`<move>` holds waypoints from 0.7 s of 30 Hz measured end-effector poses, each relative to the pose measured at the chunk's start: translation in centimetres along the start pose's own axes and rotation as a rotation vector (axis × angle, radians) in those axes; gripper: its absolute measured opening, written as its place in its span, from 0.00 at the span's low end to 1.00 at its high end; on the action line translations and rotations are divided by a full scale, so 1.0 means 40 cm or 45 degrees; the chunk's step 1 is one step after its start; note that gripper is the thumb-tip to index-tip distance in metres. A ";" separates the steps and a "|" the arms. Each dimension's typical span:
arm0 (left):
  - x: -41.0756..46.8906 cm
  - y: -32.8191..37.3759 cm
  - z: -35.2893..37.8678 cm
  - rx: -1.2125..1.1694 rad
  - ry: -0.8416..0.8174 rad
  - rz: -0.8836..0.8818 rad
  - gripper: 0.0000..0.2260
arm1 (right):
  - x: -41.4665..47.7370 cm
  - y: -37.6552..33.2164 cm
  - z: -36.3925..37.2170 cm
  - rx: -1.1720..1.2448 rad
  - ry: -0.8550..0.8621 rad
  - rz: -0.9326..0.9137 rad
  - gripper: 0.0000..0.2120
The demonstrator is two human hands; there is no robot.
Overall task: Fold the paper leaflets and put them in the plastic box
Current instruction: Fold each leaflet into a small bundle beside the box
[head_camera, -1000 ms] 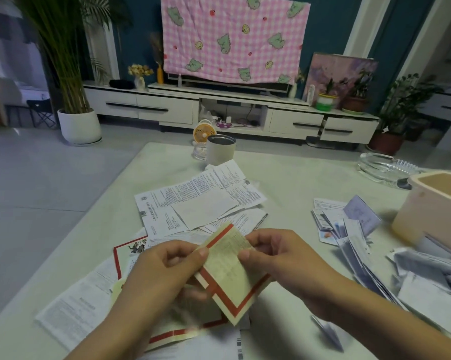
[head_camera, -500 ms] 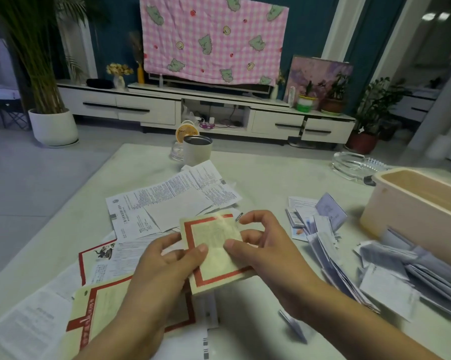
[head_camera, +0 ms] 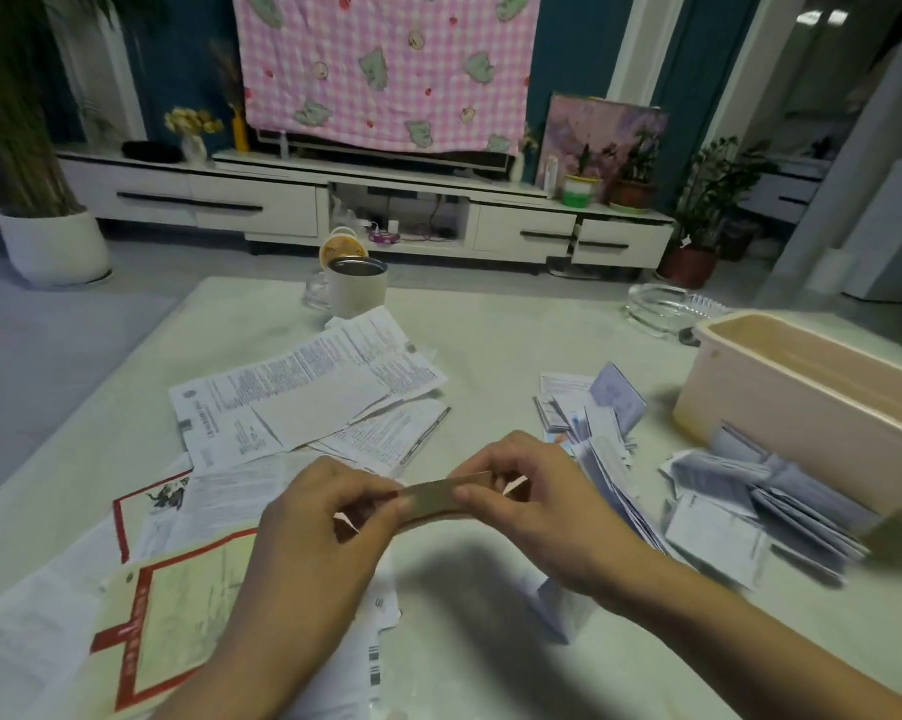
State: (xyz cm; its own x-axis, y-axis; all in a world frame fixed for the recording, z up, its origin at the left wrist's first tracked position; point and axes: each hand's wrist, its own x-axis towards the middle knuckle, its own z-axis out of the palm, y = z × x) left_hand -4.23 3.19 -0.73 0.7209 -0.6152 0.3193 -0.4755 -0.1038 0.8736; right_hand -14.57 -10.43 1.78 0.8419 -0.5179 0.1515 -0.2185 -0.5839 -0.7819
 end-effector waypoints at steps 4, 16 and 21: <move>0.002 -0.009 0.000 -0.105 0.003 -0.079 0.06 | -0.005 -0.001 -0.004 0.064 -0.022 0.023 0.06; 0.009 -0.001 0.015 -0.320 -0.059 -0.382 0.09 | 0.044 0.022 -0.083 0.292 0.084 0.124 0.08; 0.013 0.000 0.025 -0.379 -0.084 -0.505 0.10 | 0.087 0.144 -0.222 0.372 0.703 0.547 0.03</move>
State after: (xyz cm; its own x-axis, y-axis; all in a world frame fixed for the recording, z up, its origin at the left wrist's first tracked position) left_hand -4.38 2.09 -0.92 0.7788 -0.6229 -0.0740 0.0000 -0.1181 0.9930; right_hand -17.27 -21.16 3.20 0.3260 -0.9452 0.0182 -0.2670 -0.1105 -0.9573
